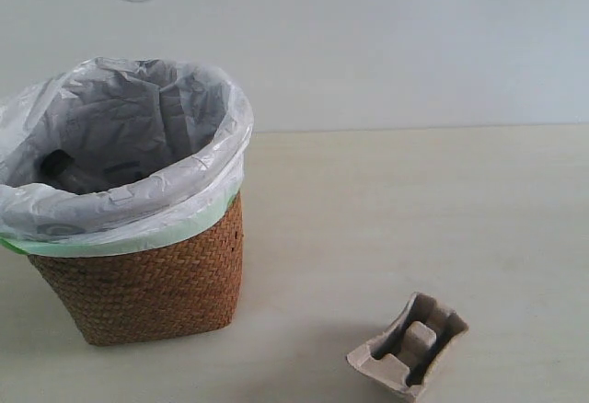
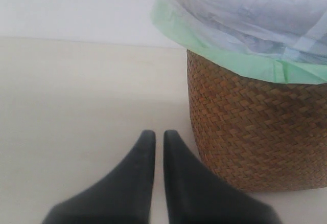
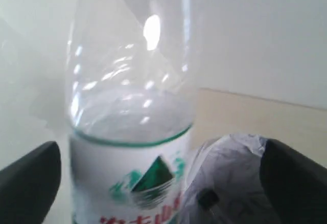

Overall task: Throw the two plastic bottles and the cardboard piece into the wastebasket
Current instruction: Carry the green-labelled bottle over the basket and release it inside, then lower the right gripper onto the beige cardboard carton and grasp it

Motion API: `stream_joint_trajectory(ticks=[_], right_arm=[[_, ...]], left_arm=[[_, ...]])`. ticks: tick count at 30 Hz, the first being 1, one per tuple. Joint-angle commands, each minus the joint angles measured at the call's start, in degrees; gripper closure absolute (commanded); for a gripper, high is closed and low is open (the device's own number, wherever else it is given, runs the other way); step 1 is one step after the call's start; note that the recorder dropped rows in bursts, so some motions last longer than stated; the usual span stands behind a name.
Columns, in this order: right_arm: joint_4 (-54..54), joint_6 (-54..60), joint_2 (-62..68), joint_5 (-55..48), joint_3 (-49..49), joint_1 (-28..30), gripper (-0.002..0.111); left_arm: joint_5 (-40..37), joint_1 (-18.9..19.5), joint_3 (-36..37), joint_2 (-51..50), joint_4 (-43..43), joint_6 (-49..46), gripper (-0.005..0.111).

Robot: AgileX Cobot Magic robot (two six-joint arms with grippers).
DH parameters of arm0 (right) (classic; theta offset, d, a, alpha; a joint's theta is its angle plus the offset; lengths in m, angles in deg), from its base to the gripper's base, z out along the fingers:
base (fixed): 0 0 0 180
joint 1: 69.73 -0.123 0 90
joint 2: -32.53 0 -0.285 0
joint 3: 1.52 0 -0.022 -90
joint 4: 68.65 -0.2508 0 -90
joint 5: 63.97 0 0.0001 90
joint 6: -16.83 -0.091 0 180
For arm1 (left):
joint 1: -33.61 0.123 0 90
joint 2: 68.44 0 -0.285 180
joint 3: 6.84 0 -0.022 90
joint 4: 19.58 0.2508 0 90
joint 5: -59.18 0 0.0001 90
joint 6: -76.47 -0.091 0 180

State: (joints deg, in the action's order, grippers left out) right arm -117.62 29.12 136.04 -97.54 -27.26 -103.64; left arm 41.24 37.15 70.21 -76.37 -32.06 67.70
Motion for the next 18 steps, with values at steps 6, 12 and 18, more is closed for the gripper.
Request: stream_joint_trajectory(ticks=[6,12,18], right_arm=[[21.03,-12.74,2.09,-9.9,0.04,0.07,0.008],[27.91,-17.16,2.09,-18.05,0.04,0.07,0.008],[48.97,-32.08,2.09,-34.16,0.18,0.07,0.008]], left_arm=[[0.15,0.19,0.17,0.14,0.11,0.5,0.101],[0.15,0.19,0.17,0.14,0.11,0.5,0.101],[0.15,0.19,0.17,0.14,0.11,0.5,0.101]])
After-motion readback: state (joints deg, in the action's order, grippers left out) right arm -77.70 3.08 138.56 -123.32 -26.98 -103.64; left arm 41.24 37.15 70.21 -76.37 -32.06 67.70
